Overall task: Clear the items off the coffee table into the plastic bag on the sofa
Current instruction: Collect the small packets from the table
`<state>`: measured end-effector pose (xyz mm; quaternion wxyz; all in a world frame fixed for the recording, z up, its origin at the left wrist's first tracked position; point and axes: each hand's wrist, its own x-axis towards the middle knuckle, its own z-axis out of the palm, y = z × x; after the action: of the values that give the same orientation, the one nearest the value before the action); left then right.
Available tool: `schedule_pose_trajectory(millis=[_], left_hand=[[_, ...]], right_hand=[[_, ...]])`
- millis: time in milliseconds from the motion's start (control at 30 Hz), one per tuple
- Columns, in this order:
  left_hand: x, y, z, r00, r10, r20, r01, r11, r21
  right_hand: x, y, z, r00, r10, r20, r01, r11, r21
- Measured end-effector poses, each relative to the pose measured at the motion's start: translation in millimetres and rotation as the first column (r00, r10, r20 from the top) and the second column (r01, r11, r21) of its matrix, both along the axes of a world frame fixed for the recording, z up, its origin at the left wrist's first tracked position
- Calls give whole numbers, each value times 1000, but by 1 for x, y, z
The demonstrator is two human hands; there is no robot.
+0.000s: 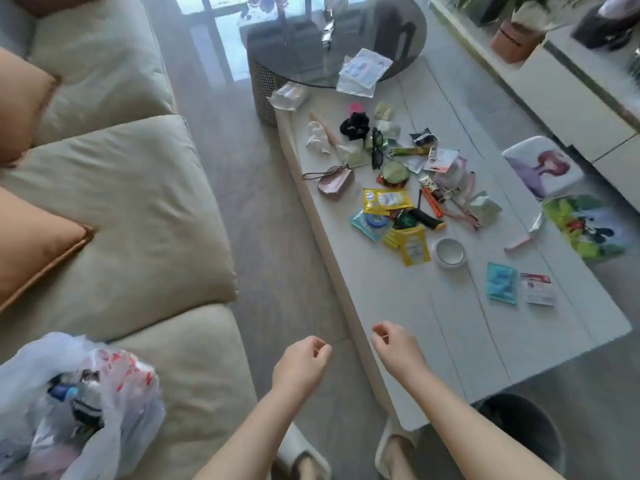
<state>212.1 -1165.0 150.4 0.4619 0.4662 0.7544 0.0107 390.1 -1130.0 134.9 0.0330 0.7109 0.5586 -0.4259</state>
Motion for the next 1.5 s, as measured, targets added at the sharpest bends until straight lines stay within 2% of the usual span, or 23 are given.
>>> schedule_pose_trajectory(millis=[300,600,900,1033,1133,1300,1433,1500], left_hand=[[153,38,-23,990,-134,-48,130,988,-83],[271,100,-60,950,-306,-53,298,947,-123],[371,173,-109,922,-384,41,387,917,-103],[411,202,-154,913,-402,72,407,908,-102],[437,219,-183,933,-354,69,359,929,-86],[466,242,-221,934,-343,-101,346,938,22],[479,251,-242,873,-401,-276,433,899,63],[482,253,-248,875,-370,-313,411,909,75]], right_hand=[[158,19,-26,997,-81,-9,80,996,-50],[306,58,-60,976,-201,88,206,977,-52],[390,78,-114,900,-397,179,408,912,-33],[413,103,-147,879,-419,228,429,903,7],[422,125,-173,880,-400,257,402,914,46],[433,155,-207,847,-425,320,387,905,178],[432,166,-222,807,-460,370,423,888,181],[429,167,-226,809,-429,402,386,903,187]])
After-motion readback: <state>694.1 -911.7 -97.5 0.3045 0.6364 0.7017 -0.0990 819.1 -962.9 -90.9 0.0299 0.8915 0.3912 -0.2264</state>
